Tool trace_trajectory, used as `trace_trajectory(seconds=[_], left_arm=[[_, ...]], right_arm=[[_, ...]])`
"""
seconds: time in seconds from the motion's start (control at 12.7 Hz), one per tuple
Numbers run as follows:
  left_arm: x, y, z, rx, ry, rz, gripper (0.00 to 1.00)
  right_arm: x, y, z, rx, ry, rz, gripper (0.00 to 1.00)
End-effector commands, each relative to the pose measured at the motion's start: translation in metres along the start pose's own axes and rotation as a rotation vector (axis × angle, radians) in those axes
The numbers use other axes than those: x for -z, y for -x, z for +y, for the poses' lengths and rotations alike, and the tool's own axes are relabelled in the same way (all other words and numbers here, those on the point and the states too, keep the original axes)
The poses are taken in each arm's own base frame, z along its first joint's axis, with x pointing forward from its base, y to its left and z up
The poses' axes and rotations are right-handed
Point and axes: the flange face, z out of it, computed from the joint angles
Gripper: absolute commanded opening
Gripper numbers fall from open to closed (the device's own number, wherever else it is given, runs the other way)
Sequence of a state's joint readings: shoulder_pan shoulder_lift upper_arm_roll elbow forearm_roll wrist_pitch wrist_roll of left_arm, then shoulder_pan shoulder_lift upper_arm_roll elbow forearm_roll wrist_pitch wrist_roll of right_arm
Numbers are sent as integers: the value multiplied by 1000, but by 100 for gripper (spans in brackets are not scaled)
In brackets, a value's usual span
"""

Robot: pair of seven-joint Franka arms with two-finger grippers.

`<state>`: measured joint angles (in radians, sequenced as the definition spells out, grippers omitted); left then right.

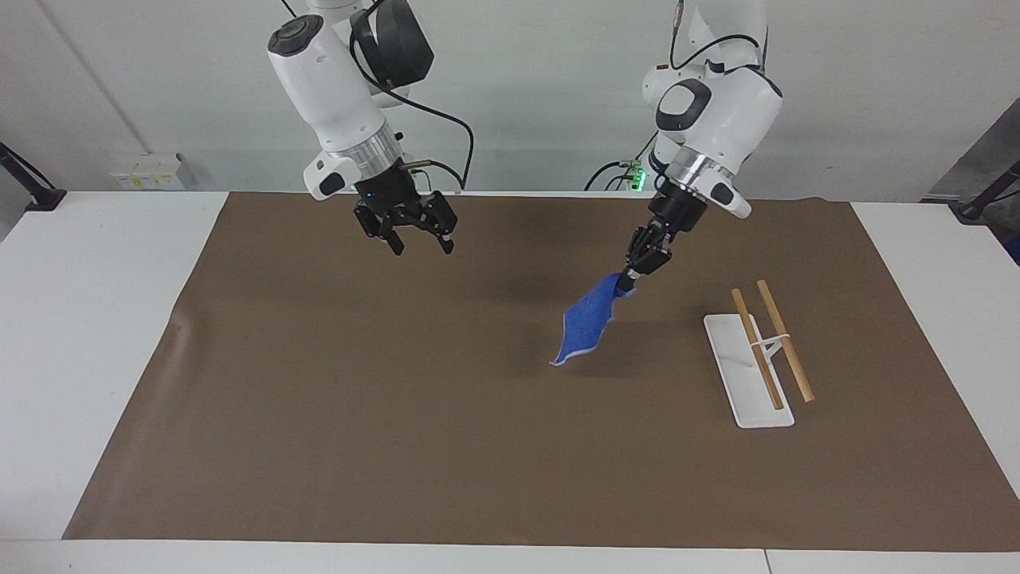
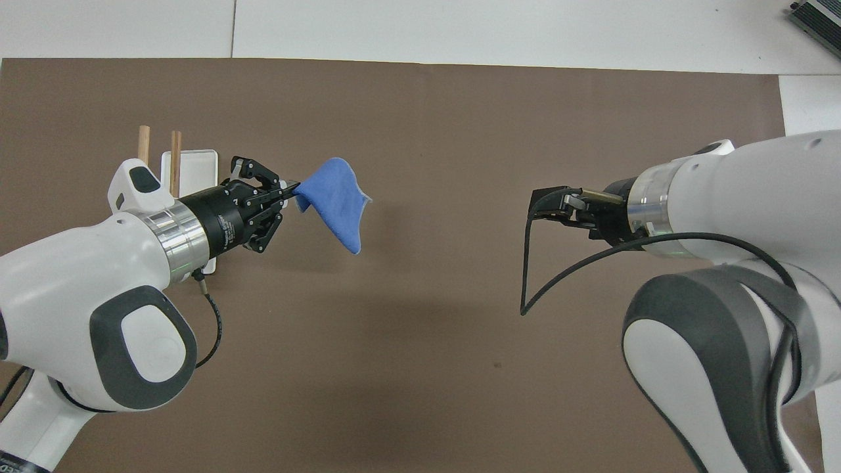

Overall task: Right arm passes towel to left arm to hang
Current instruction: 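Carry the towel over the sticks with the left gripper while the right retracts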

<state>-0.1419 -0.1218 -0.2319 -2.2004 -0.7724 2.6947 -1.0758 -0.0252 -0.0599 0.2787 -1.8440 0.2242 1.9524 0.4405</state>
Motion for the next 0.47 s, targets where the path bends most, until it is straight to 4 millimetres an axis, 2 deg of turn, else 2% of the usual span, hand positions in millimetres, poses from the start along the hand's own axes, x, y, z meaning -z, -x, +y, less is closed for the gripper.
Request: trace_trajectory(seconds=[0.0,0.24,0.39], left_arm=[[7,-33,1,-88,20,36,0],[18,-67,3,-286,13,68,0],[33,-102,4,-401,-20,72,0]], right_arm=[[10,0,6,36,71,-1,100],[15,0,8,46,105,-4,100],[19,-5,15,41,104,2,100]])
